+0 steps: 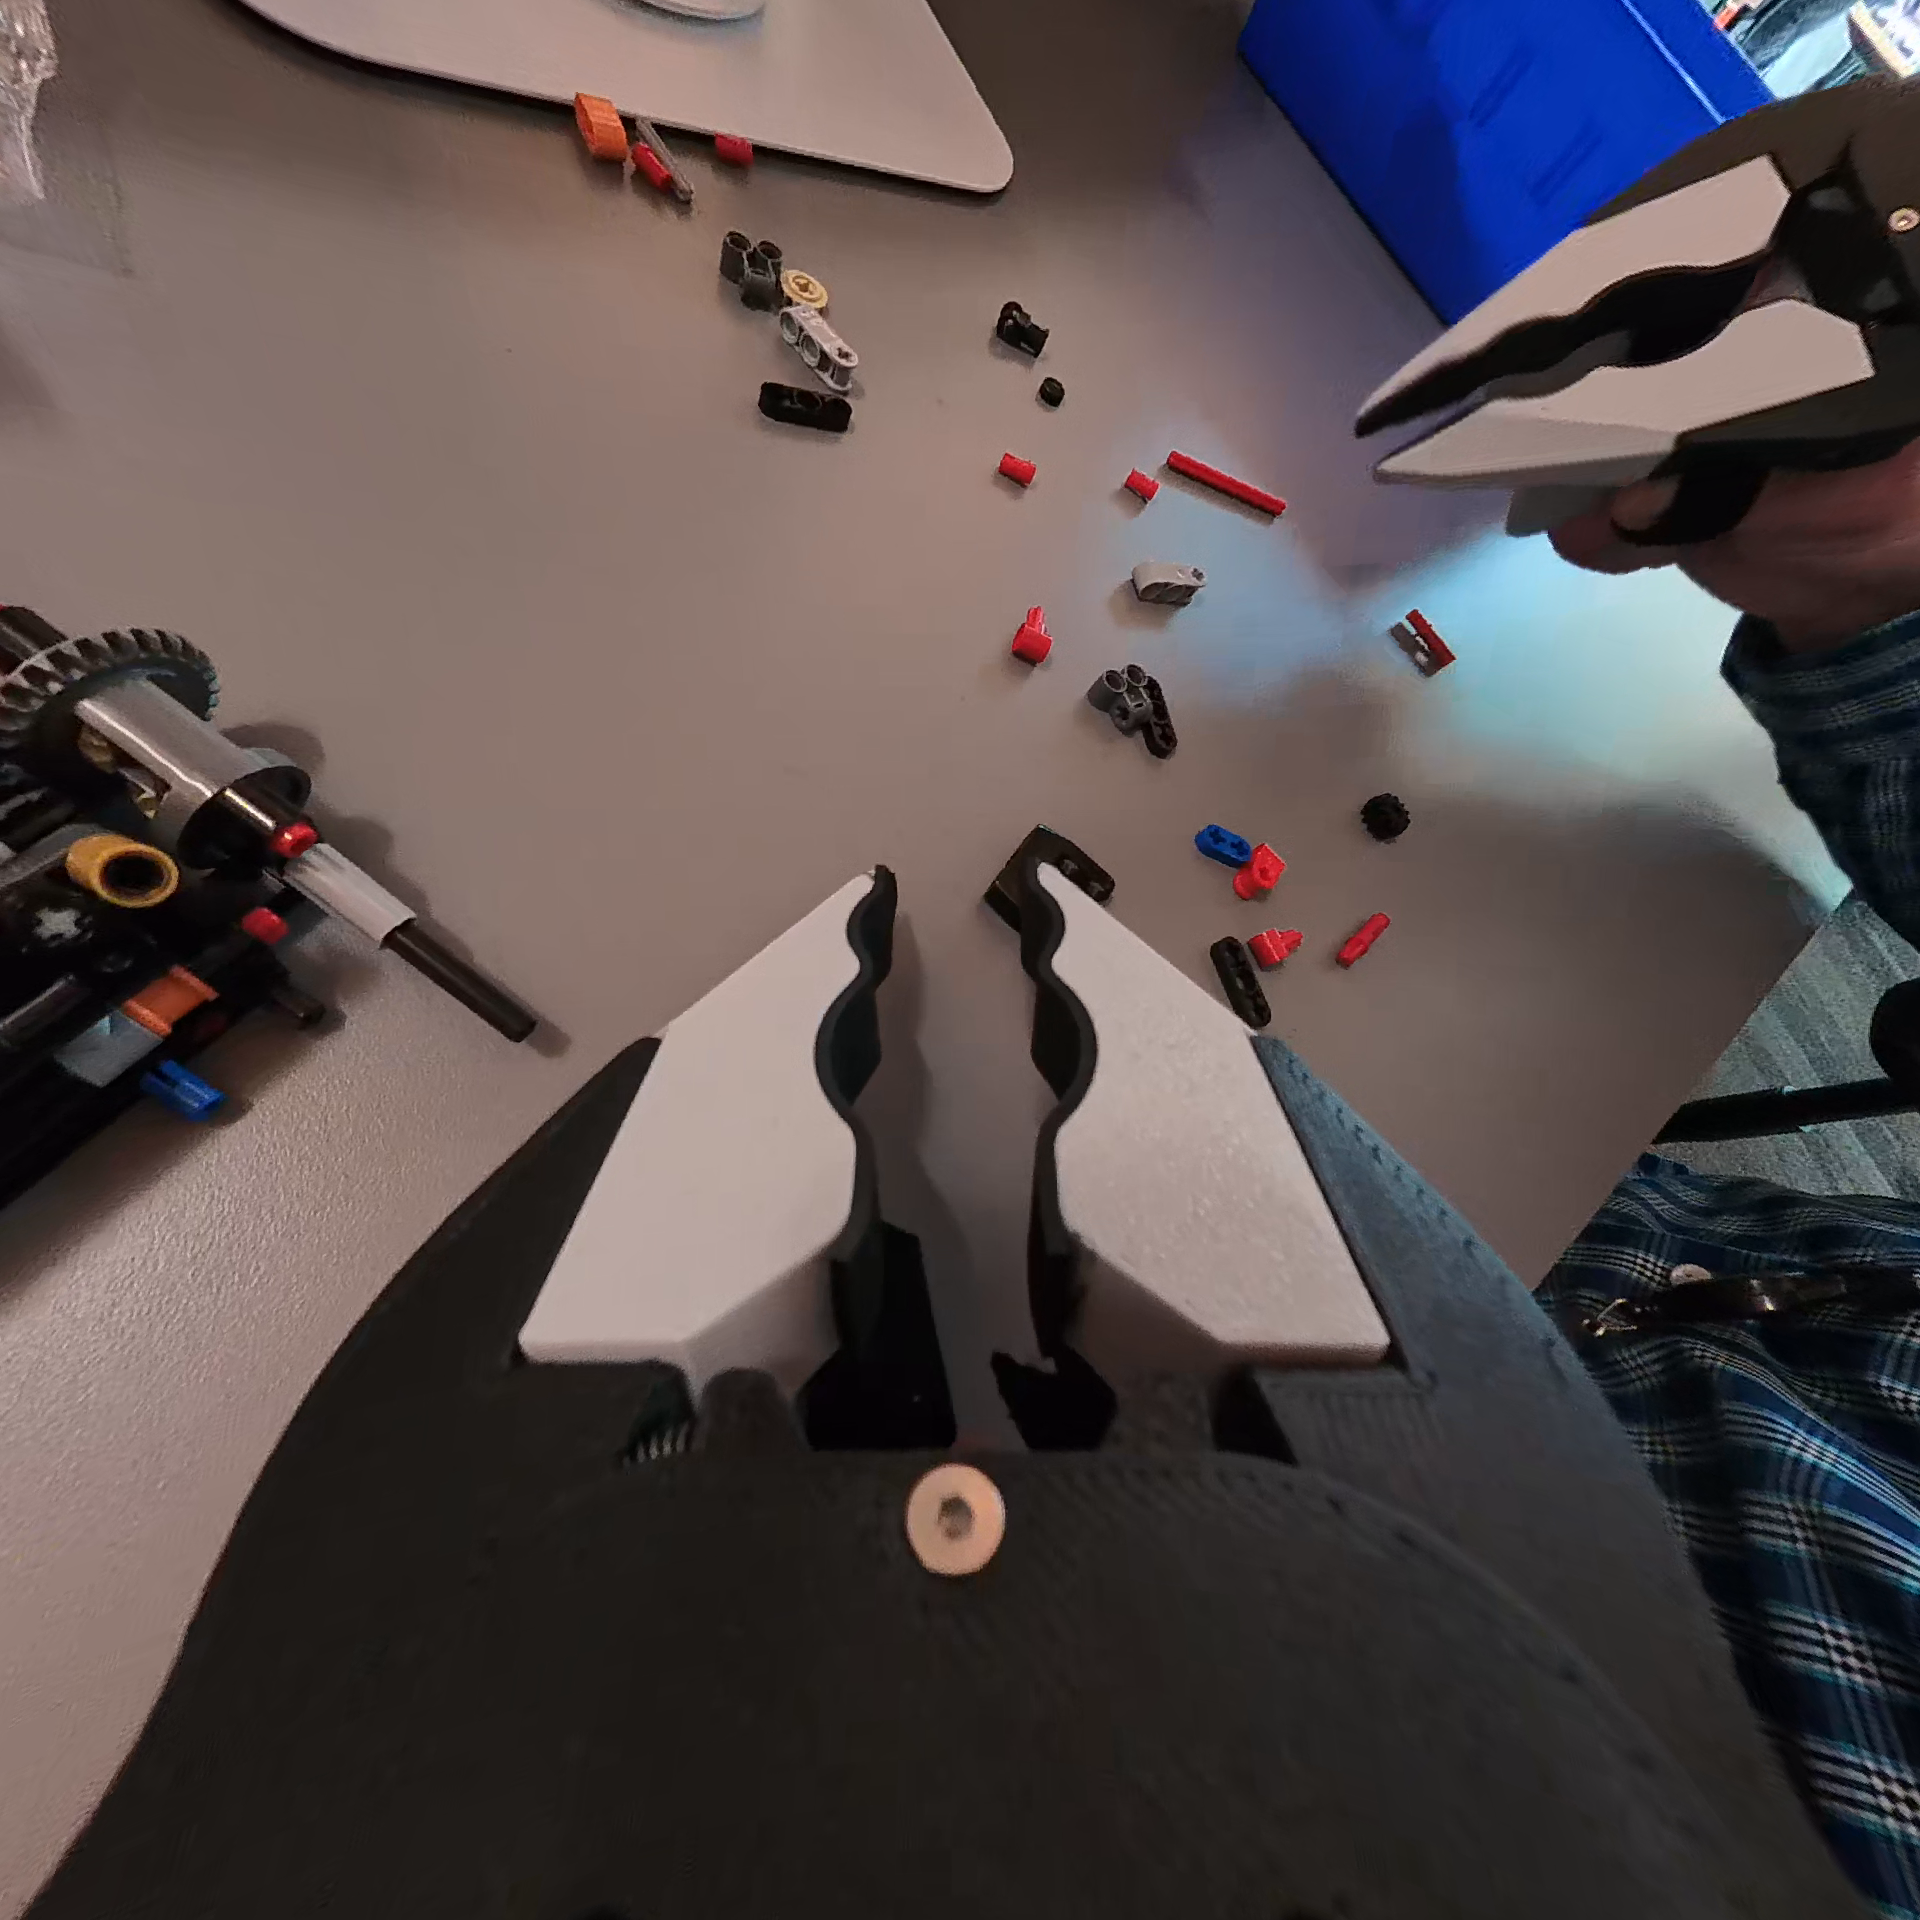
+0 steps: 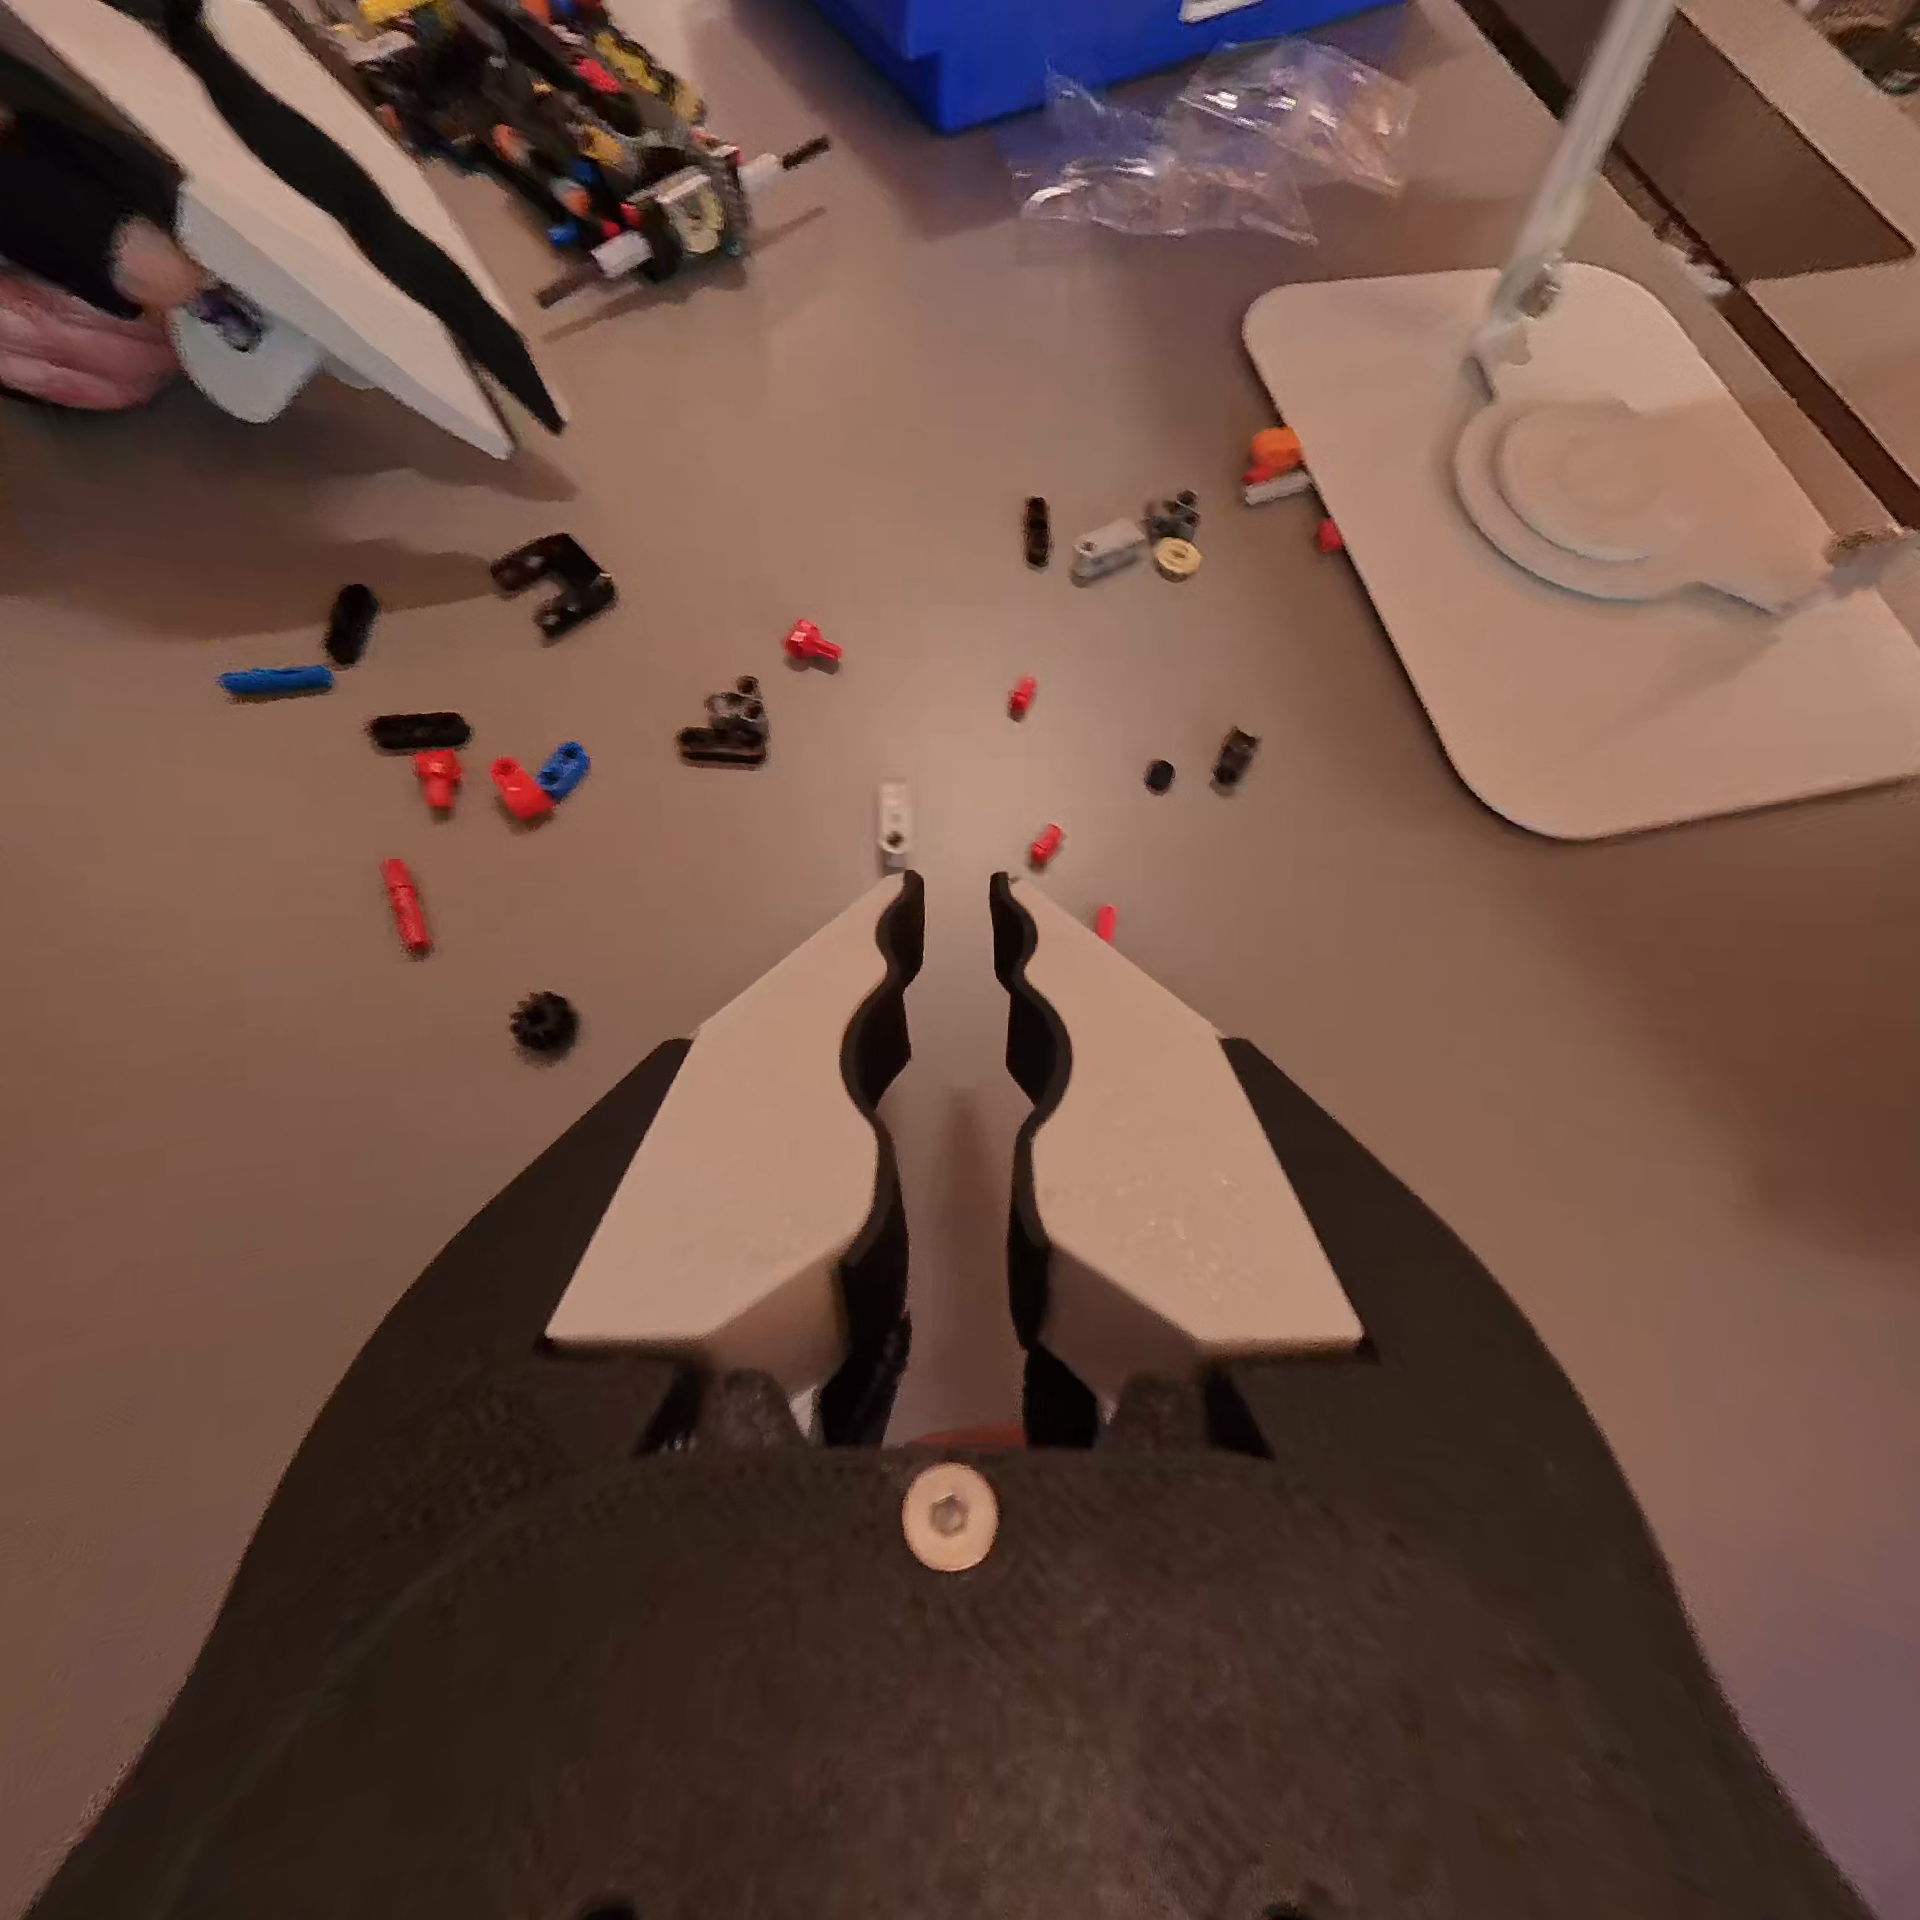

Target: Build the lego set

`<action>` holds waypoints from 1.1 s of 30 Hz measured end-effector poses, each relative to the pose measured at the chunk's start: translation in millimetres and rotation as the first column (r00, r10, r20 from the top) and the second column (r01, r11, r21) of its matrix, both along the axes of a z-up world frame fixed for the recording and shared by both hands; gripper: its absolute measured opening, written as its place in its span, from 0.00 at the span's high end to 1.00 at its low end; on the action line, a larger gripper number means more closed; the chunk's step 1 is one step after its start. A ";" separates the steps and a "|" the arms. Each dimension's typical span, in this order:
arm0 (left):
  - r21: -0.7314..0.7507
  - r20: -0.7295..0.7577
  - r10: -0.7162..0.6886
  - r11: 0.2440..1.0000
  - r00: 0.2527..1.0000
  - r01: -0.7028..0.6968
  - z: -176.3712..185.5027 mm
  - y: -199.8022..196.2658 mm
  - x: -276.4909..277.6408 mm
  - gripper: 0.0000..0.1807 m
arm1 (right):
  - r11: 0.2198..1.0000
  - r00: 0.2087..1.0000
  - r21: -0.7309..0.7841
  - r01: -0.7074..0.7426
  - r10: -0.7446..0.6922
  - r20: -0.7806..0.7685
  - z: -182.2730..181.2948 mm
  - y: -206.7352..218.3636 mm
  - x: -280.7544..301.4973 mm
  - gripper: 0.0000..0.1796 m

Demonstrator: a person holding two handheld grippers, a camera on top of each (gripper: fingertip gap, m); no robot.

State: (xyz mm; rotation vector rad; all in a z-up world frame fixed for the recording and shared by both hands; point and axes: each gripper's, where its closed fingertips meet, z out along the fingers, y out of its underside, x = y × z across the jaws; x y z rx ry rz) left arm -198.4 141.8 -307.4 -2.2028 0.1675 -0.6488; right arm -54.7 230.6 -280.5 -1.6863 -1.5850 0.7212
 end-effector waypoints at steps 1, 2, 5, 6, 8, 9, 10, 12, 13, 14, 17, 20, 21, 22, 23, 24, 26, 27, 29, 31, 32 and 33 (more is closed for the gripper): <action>0.003 0.004 0.002 1.000 1.000 -0.002 0.7 -0.1 -0.3 0.88 | 0.999 0.999 -0.008 -0.032 0.032 0.010 0.5 -8.5 -3.7 0.95; 0.007 0.009 0.003 1.000 1.000 -0.004 1.4 -0.1 -0.6 0.88 | 0.998 0.998 -0.018 -0.068 0.068 0.016 1.1 -18.8 -8.3 0.95; 0.009 0.026 0.000 1.000 1.000 -0.001 2.6 -0.3 -0.5 0.88 | 0.987 0.986 -0.023 -0.161 0.162 0.039 1.4 -48.8 -22.1 0.94; 0.009 0.031 -0.002 1.000 1.000 0.002 2.9 -0.5 -0.3 0.88 | 0.982 0.981 -0.034 -0.187 0.188 0.043 1.8 -59.3 -27.0 0.94; 0.014 0.037 -0.004 1.000 0.999 0.003 4.0 -0.7 -0.1 0.88 | 0.967 0.968 -0.071 -0.247 0.249 0.033 3.9 -85.8 -38.7 0.93; 0.016 0.040 -0.006 1.000 0.999 0.005 4.4 -1.0 0.1 0.88 | 0.958 0.960 -0.078 -0.275 0.278 0.041 2.7 -98.4 -43.3 0.92; 0.018 0.042 -0.007 1.000 0.999 0.006 4.7 -1.3 0.3 0.88 | 0.953 0.953 -0.073 -0.293 0.298 0.059 0.3 -108.0 -46.7 0.91; 0.024 0.047 -0.007 1.000 0.999 0.006 5.8 -1.5 0.3 0.88 | 0.938 0.937 -0.078 -0.338 0.343 0.063 -2.7 -127.9 -54.8 0.90; 0.022 0.051 -0.011 1.000 0.999 0.010 5.8 -1.6 0.8 0.88 | 0.930 0.930 -0.084 -0.358 0.363 0.064 -5.4 -136.6 -59.1 0.90; 0.021 0.054 -0.015 1.000 0.998 0.014 5.8 -1.8 1.3 0.88 | 0.927 0.925 -0.081 -0.367 0.373 0.074 -9.4 -141.7 -63.2 0.89; 0.032 0.062 -0.018 0.999 0.998 0.016 7.7 -2.3 1.4 0.88 | 0.926 0.921 -0.091 -0.367 0.375 0.101 -20.2 -151.5 -75.4 0.88; 0.039 0.077 -0.016 0.999 0.997 0.013 9.6 -3.2 0.6 0.88 | 0.931 0.927 -0.123 -0.345 0.358 0.109 -25.8 -161.0 -86.1 0.84; 0.040 0.081 -0.016 0.999 0.997 0.012 10.1 -3.4 0.5 0.88 | 0.935 0.932 -0.136 -0.327 0.343 0.121 -29.1 -162.2 -87.9 0.82; 0.041 0.084 -0.017 0.999 0.996 0.014 10.3 -3.7 0.6 0.88 | 0.940 0.936 -0.143 -0.308 0.327 0.130 -32.6 -162.7 -89.1 0.81; 0.042 0.087 -0.020 0.999 0.996 0.016 10.6 -3.8 0.9 0.88 | 0.946 0.942 -0.145 -0.289 0.308 0.135 -35.4 -162.6 -90.0 0.81; 0.042 0.088 -0.022 0.999 0.996 0.018 10.8 -3.9 1.2 0.88 | 0.953 0.948 -0.147 -0.266 0.287 0.140 -38.1 -161.6 -90.4 0.82; 0.043 0.089 -0.026 0.999 0.996 0.022 10.9 -4.2 1.7 0.88 | 0.961 0.954 -0.149 -0.233 0.255 0.156 -44.3 -159.3 -89.6 0.84; 0.042 0.090 -0.027 0.999 0.996 0.024 10.8 -4.3 1.9 0.88 | 0.963 0.957 -0.152 -0.221 0.244 0.156 -45.7 -158.6 -89.6 0.86; 0.043 0.094 -0.029 0.999 0.995 0.026 11.2 -4.4 2.1 0.88 | 0.965 0.961 -0.157 -0.208 0.232 0.150 -45.3 -158.0 -90.8 0.88; 0.046 0.098 -0.029 0.999 0.995 0.025 11.7 -4.4 1.9 0.88 | 0.968 0.964 -0.150 -0.200 0.221 0.146 -45.3 -156.8 -91.7 0.89; 0.047 0.100 -0.029 0.999 0.995 0.024 12.0 -4.4 1.7 0.88 | 0.969 0.966 -0.151 -0.195 0.217 0.144 -45.2 -156.8 -92.1 0.89; 0.047 0.102 -0.028 0.999 0.994 0.023 12.3 -4.4 1.5 0.88 | 0.968 0.965 -0.153 -0.199 0.220 0.142 -45.1 -158.1 -91.9 0.89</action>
